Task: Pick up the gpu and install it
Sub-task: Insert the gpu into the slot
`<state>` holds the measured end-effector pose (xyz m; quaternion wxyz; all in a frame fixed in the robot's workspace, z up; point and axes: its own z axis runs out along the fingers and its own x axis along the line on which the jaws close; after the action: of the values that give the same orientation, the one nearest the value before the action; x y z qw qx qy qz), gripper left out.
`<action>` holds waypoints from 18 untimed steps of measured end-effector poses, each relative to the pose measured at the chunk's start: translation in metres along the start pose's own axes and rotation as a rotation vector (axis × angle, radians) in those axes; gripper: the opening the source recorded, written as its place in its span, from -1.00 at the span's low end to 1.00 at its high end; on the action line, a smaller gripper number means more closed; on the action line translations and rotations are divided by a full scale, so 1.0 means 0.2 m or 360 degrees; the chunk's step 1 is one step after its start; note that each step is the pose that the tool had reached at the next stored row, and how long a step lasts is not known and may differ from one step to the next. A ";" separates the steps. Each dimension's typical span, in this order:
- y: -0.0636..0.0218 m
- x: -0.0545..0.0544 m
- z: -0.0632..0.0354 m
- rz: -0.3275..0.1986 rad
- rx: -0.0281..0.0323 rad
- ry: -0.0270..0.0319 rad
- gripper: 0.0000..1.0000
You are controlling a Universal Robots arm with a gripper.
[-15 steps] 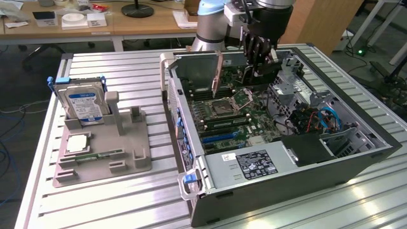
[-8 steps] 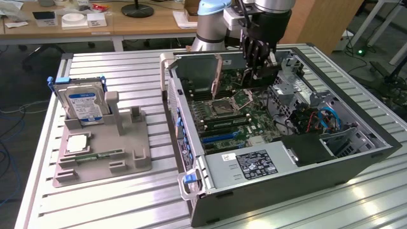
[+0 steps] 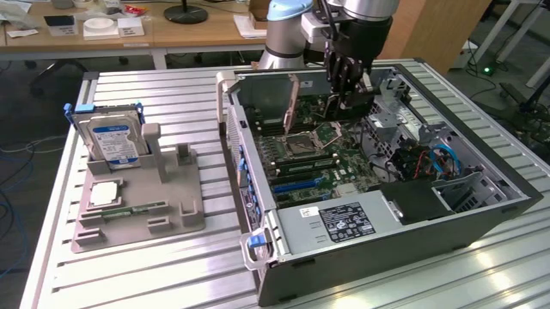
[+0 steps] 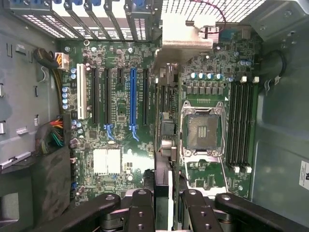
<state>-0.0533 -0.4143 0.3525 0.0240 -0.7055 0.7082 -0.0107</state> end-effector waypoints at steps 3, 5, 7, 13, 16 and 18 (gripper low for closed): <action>0.000 0.00 0.006 0.0000 -0.00066 0.00000 -0.45; 0.000 0.00 0.010 0.0000 -0.00111 0.00000 -0.45; 0.001 0.00 0.014 0.0000 -0.00153 0.00001 -0.45; 0.001 0.00 0.024 0.0000 -0.00246 0.00001 -0.45; 0.002 0.00 0.032 0.0000 -0.00261 -0.00001 -0.45; 0.004 0.00 0.039 0.0000 -0.00262 -0.00001 -0.45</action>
<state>-0.0538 -0.4143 0.3447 0.0182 -0.7056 0.7083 -0.0048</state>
